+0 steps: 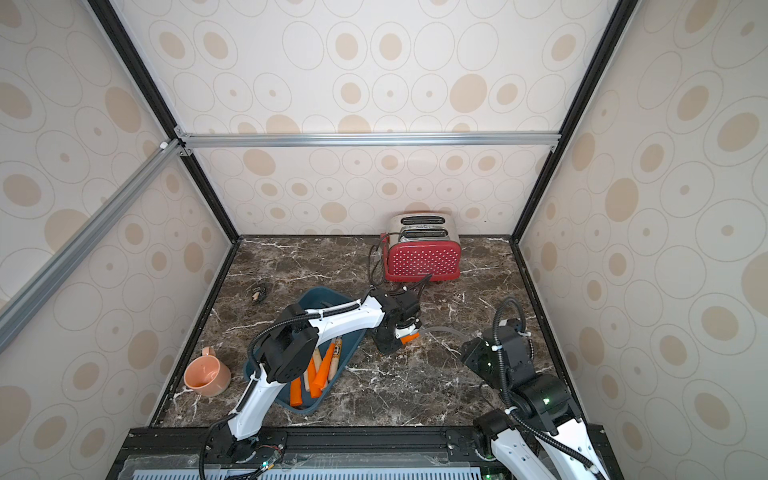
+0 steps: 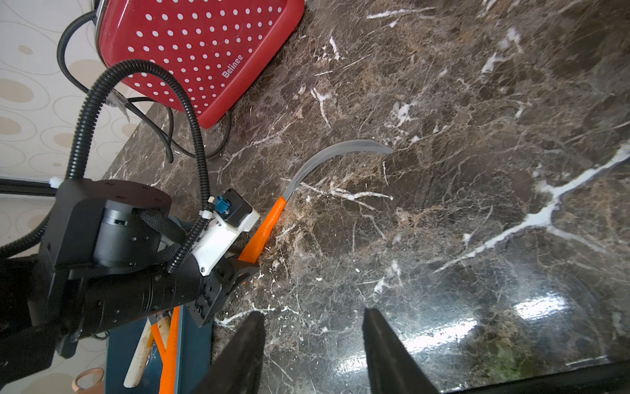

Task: Put small sickles into storage boxes
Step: Pick up the sickle at the center of the board.

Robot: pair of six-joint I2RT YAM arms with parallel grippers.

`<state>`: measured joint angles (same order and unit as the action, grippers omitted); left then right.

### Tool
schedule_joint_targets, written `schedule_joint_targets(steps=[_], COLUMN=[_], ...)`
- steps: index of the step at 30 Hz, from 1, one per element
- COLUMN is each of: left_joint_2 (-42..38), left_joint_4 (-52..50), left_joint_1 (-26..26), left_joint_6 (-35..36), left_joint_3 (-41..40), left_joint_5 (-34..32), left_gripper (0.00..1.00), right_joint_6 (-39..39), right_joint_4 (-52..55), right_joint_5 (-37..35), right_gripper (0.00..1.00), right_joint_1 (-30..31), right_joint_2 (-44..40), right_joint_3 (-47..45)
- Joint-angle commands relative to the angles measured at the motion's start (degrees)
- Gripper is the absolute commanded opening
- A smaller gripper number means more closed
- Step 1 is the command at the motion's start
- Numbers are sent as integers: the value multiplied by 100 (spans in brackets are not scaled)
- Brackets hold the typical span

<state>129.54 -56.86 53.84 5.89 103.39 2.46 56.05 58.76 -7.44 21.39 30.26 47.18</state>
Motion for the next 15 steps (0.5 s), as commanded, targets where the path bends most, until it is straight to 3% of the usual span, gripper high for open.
schedule_joint_targets(steps=[1, 4, 15], left_joint_2=[415, 375, 384], left_joint_4=[-107, -272, -1460], left_joint_1=[1, 3, -32], left_joint_6=[62, 87, 288], left_joint_3=[18, 205, 1506], left_joint_5=[-165, 23, 1379], left_gripper=[21, 11, 11], right_joint_6=[20, 5, -41], right_joint_4=[122, 118, 224], right_joint_5=[-125, -124, -194], right_gripper=[50, 50, 50], right_joint_1=[-23, -27, -32], right_joint_2=[-14, -3, 7], right_joint_3=[7, 28, 261])
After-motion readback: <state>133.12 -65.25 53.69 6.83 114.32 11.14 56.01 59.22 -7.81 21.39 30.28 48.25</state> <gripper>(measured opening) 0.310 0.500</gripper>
